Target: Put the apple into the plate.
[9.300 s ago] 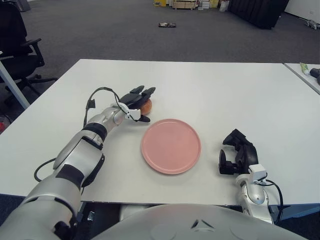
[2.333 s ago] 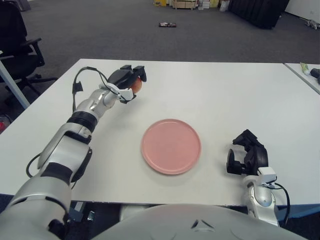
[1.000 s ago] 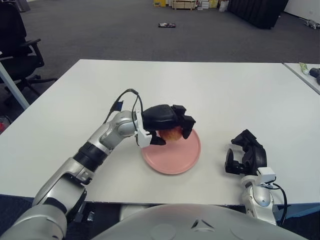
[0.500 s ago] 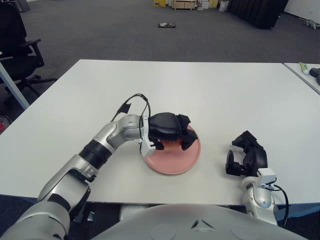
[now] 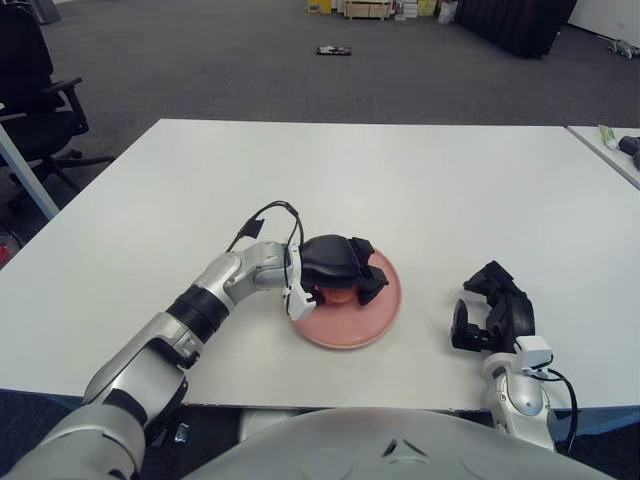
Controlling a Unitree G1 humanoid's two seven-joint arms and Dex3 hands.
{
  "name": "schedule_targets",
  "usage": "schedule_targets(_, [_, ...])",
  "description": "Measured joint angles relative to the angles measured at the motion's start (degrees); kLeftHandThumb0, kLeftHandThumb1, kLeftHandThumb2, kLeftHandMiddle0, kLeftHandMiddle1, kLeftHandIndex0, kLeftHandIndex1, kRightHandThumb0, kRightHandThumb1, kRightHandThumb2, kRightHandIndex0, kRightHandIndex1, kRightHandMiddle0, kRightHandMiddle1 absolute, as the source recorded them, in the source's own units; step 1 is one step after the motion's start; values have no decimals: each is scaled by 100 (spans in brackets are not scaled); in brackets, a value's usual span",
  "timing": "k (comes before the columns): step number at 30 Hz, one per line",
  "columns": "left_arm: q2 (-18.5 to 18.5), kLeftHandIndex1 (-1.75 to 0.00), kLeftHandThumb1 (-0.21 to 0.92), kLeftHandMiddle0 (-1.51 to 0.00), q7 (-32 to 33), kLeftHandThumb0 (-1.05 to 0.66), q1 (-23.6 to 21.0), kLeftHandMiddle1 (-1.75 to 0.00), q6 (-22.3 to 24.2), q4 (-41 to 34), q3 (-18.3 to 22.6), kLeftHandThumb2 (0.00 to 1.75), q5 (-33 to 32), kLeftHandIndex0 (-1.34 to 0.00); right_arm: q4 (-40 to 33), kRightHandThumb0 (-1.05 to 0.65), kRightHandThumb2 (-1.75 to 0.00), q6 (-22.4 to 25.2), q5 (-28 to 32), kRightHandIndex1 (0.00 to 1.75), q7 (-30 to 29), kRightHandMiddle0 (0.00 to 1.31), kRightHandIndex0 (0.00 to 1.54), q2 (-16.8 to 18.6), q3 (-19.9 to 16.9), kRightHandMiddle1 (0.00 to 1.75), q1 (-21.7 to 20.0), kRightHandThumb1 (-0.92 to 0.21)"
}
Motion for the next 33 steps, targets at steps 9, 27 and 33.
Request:
schedule_targets(9, [-19,-155,18,-74,198,-1,-84,-174,-406,390,-52,142,-190,-58,7,-1,-175,0,24,175,53,65,90,0,-2,174,-9,6])
schedule_targets(27, [-2,-87,92,-1,-787,-96,-640,-63,-1012,1138,-510,83,-1234,-1,46,-1,-175,-5,0,175,34,67,91,-3,-21,172,-48,6])
schedule_targets(33, [13,-48,92,0,-1348,-102,-638,-27,-953,1105,-596,92,-1740,0,46,-1,-175,-2,-1,175,35,65,90,-4,-18,174,-51,5])
